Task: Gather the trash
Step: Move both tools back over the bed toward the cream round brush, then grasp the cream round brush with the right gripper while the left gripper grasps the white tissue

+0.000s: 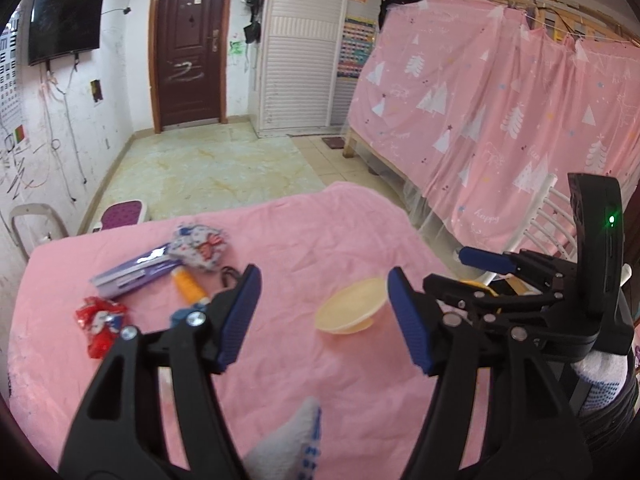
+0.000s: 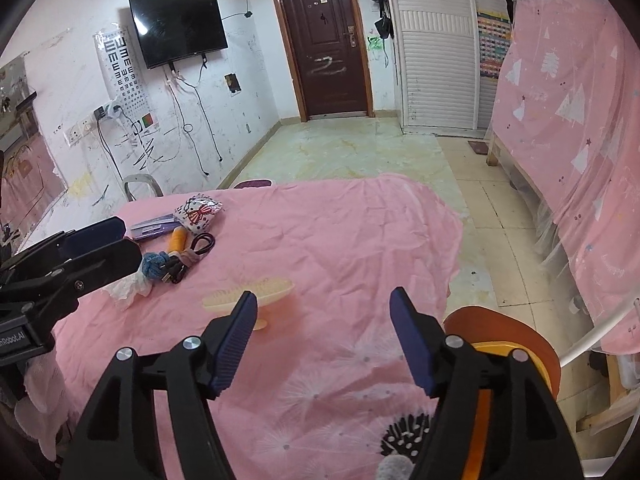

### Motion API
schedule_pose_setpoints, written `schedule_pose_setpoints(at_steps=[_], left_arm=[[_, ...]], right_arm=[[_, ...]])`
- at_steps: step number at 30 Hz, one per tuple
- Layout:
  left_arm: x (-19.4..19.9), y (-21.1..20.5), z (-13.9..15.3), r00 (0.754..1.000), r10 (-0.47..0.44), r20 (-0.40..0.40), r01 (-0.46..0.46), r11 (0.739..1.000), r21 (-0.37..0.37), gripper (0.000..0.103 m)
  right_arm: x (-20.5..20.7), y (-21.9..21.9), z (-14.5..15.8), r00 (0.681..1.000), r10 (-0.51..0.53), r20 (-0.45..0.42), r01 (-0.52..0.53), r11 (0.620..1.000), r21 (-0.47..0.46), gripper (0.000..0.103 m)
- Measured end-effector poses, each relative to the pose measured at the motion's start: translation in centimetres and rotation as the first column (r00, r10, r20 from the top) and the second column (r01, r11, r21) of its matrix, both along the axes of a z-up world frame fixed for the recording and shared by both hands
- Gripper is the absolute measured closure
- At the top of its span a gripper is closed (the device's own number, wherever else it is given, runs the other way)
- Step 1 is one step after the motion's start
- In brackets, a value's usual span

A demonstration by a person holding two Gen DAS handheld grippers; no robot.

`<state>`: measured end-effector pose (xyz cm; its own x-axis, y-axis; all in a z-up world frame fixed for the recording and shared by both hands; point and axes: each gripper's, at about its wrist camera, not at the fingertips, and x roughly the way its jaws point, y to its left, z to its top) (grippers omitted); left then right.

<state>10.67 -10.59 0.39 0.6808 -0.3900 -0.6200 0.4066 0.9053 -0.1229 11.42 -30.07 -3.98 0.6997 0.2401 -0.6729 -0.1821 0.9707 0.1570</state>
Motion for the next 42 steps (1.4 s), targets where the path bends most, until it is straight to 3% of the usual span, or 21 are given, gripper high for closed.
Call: schedule_pose_setpoints(at_steps=[13,20,27,28,30,38,42], left_arm=[[0.3,6.2,-2.4,0.993,0.099,-0.057,-0.099,0.995,0.005,0.040],[0.8,8.6,-3.8,0.987,0.144,-0.077,-0.139,0.988,0.070,0.040],[1.7,8.6,-5.9,0.983,0.142,-0.112,-0.122,0.977,0.174,0.040],[2.0,8.7,-6.0,0.982,0.147,-0.122,-0.123,0.976,0.182,0.036],[2.4,8.7,-6.6,0.979,0.148,-0.137,-0.121,0.974,0.190,0.030],[3.3,8.7,-7.5,0.972,0.141,-0.188,-0.104,0.976,0.191,0.030],[3.4,8.7,-7.5,0.972,0.146,-0.182,-0.110,0.975,0.193,0.043]], right_arm=[[1.6,4.7,-1.3,0.997,0.068,-0.035,-0.070,0.997,-0.042,0.037],[2.1,6.3,-1.9,0.995,0.090,-0.047,-0.093,0.994,-0.054,0.035],[2.6,7.5,-2.3,0.993,0.101,-0.059,-0.105,0.992,-0.067,0.034],[2.7,7.5,-2.3,0.993,0.102,-0.061,-0.106,0.992,-0.067,0.034],[2.9,7.6,-2.5,0.992,0.103,-0.067,-0.108,0.991,-0.074,0.033],[4.2,8.3,-4.0,0.989,0.097,-0.113,-0.109,0.989,-0.103,0.032],[4.9,8.7,-5.0,0.985,0.097,-0.146,-0.115,0.985,-0.126,0.032]])
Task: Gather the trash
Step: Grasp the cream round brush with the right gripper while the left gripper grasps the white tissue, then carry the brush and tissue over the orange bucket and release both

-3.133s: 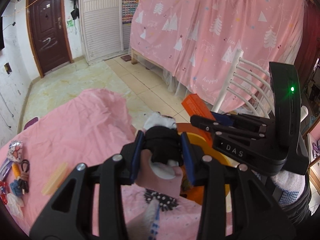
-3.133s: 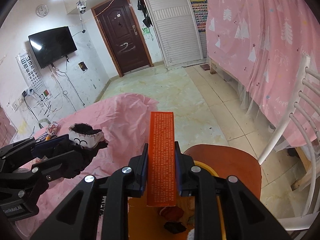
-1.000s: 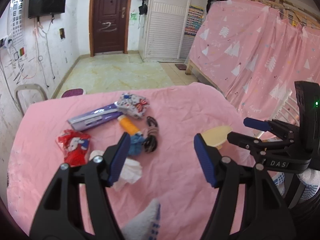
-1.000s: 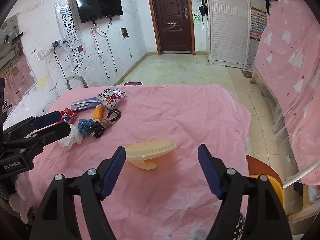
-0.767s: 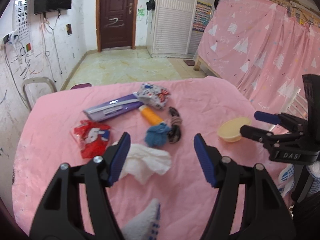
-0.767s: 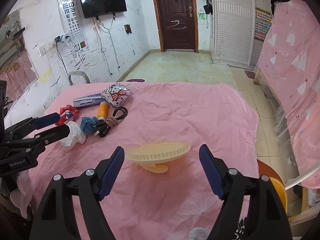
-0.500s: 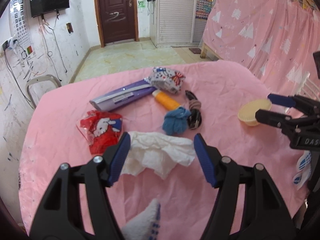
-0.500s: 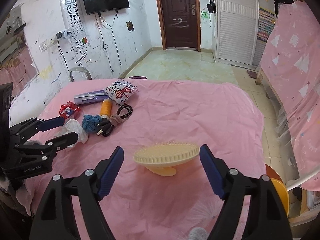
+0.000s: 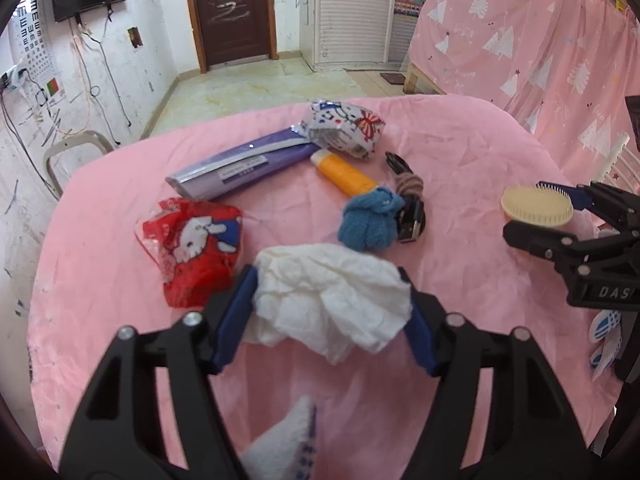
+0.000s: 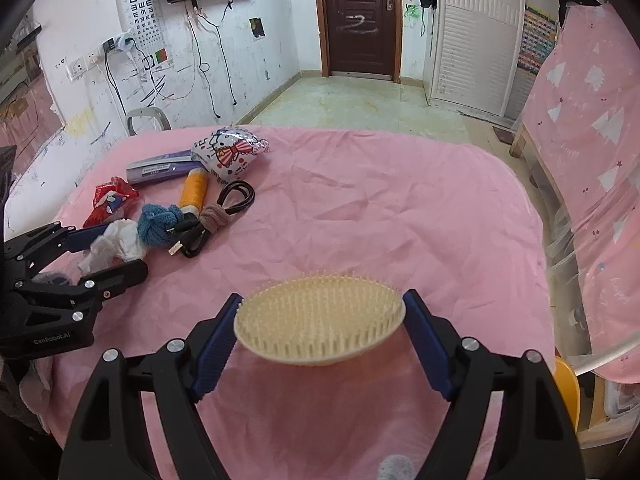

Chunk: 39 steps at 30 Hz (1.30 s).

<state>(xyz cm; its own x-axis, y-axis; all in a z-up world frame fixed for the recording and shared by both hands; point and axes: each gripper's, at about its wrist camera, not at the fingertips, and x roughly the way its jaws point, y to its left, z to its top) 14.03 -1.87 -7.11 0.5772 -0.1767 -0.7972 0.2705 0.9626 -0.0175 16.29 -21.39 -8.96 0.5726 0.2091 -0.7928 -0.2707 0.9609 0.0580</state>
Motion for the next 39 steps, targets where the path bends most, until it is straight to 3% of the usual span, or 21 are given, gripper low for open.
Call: schedule_pose_setpoints(at_steps=[4,9,17,26,32,39], left_arm=[[-0.2,0.3,0.1,1.000,0.012,0.015,-0.012,1.000,-0.020,0.062],[-0.6,1.1,0.4,0.999,0.018,0.029,-0.016,0.997,-0.081,0.070],[-2.5,1.5,2.1,0.996,0.014,0.083,-0.001,0.989,-0.146,0.070],[-4.3,-0.9,5.4,0.987,-0.005,0.158,0.027,0.990,-0.138,0.070],[-5.3,-2.3,6.7,0.981,-0.015,0.193,0.039,0.992,-0.124,0.070],[-5.2,-2.6,6.8,0.981,-0.005,0.193,0.028,0.992,-0.121,0.070]], right_arm=[[0.5,0.1,-0.5,1.000,-0.001,-0.015,0.001,1.000,-0.012,0.032],[0.5,0.0,-0.6,1.000,0.002,-0.008,-0.002,1.000,-0.011,0.034],[-1.1,-1.2,1.6,0.998,-0.015,0.060,0.012,0.999,0.048,0.037],[-3.4,-2.4,4.1,0.992,-0.016,0.125,0.005,0.996,0.087,0.037],[-3.0,-2.4,3.5,0.996,-0.003,0.094,-0.007,0.995,0.102,0.037],[-1.2,-1.0,1.5,0.999,0.007,0.037,-0.009,0.999,0.053,0.037]])
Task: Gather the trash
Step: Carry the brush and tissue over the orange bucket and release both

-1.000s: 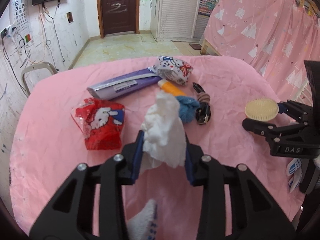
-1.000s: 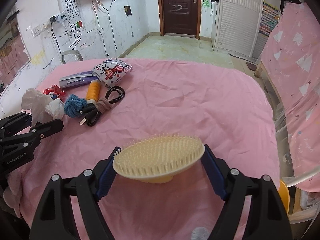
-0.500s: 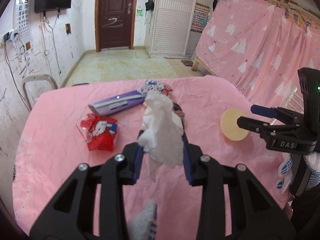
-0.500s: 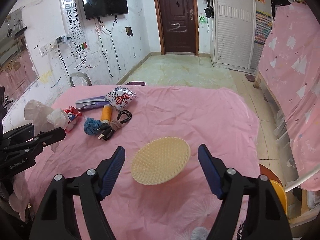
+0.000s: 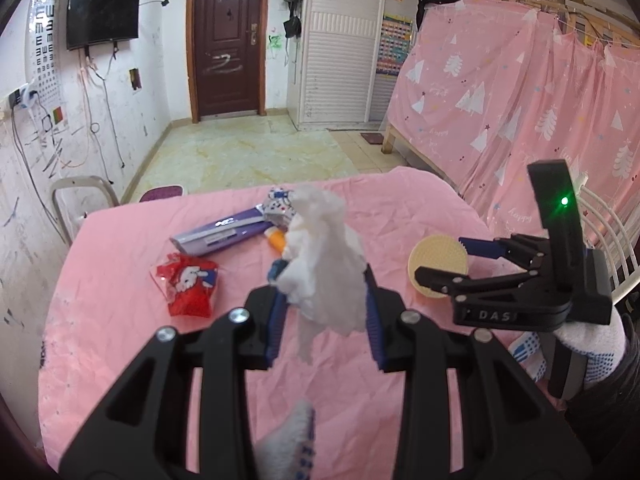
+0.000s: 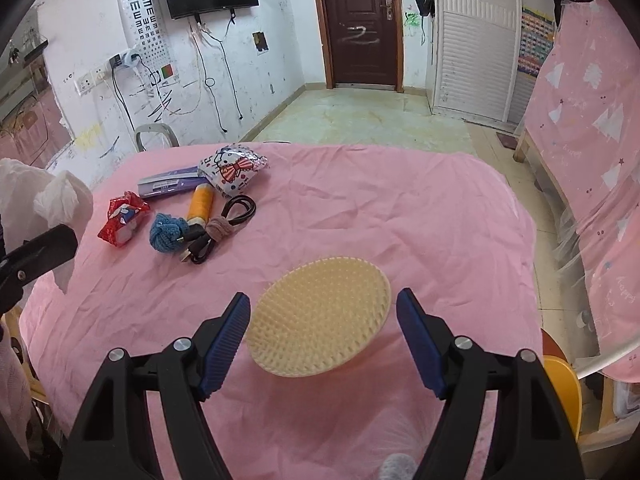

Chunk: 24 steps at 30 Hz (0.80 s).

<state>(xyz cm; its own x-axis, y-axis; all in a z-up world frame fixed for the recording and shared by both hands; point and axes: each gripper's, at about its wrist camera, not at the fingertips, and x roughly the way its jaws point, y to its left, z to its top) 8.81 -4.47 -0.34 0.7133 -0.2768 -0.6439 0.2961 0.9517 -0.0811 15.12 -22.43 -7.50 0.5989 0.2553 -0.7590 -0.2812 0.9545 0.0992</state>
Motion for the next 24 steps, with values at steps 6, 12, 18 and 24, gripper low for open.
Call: schedule_pose_setpoints(at_steps=[6,12,18,24], left_arm=[[0.2,0.5,-0.5,1.000,0.003,-0.010,-0.003,1.000,-0.013,0.070],[0.2,0.8,-0.9,1.000,0.009,-0.018,-0.009,1.000,-0.020,0.070],[0.2,0.4,-0.9,1.000,0.003,-0.014,-0.003,1.000,-0.016,0.070],[0.2,-0.2,-0.9,1.000,-0.009,-0.014,0.008,1.000,-0.008,0.070]], right_arm=[[0.6,0.9,-1.0,0.999,0.018,-0.026,-0.018,1.000,-0.021,0.064],[0.0,1.0,-0.4,1.000,0.016,0.021,-0.015,0.999,-0.040,0.074],[-0.5,1.0,0.1,0.999,0.017,0.051,-0.014,0.999,-0.044,0.079],[-1.1,0.6,1.0,0.997,0.009,0.080,-0.007,1.000,-0.024,0.079]])
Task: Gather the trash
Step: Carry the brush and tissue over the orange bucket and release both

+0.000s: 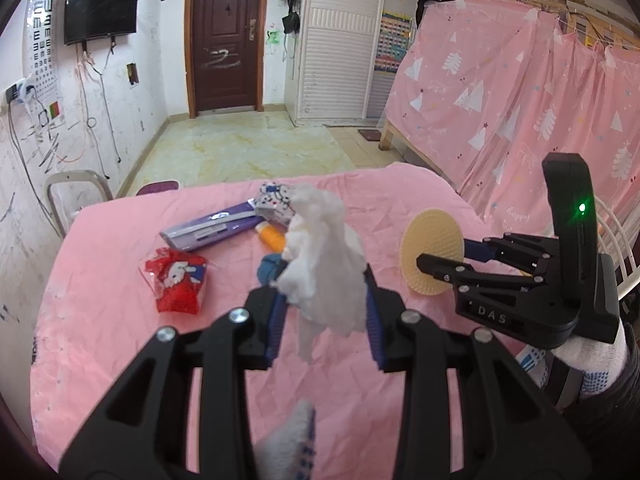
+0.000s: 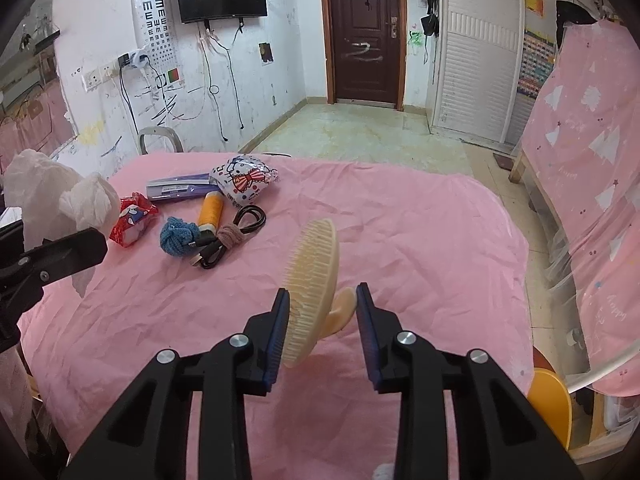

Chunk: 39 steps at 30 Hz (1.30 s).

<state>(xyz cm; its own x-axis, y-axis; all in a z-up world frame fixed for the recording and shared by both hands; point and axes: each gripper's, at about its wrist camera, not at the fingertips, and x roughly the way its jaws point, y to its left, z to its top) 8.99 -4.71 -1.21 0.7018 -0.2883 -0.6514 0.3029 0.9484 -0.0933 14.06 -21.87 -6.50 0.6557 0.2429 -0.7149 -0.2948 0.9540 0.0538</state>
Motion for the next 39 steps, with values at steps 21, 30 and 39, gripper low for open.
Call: schedule_pose_setpoints(at_steps=[21,30,39], left_arm=[[-0.8,-9.3,2.0,0.988,-0.151,0.038,0.149,0.987,0.055,0.070],[-1.5,-15.0,2.0,0.964,-0.260,0.055,0.257,0.964,0.065,0.070],[-2.0,-20.3,1.6,0.940,-0.338,0.039,0.334,0.939,0.076,0.070]], right_arm=[[-3.2,-9.3,3.2,0.986,-0.137,0.095,0.129,0.988,0.089,0.079],[-5.3,-15.9,2.8,0.963,-0.245,0.112,0.232,0.966,0.114,0.079],[-7.1,-20.9,1.7,0.942,-0.316,0.117,0.301,0.945,0.131,0.079]])
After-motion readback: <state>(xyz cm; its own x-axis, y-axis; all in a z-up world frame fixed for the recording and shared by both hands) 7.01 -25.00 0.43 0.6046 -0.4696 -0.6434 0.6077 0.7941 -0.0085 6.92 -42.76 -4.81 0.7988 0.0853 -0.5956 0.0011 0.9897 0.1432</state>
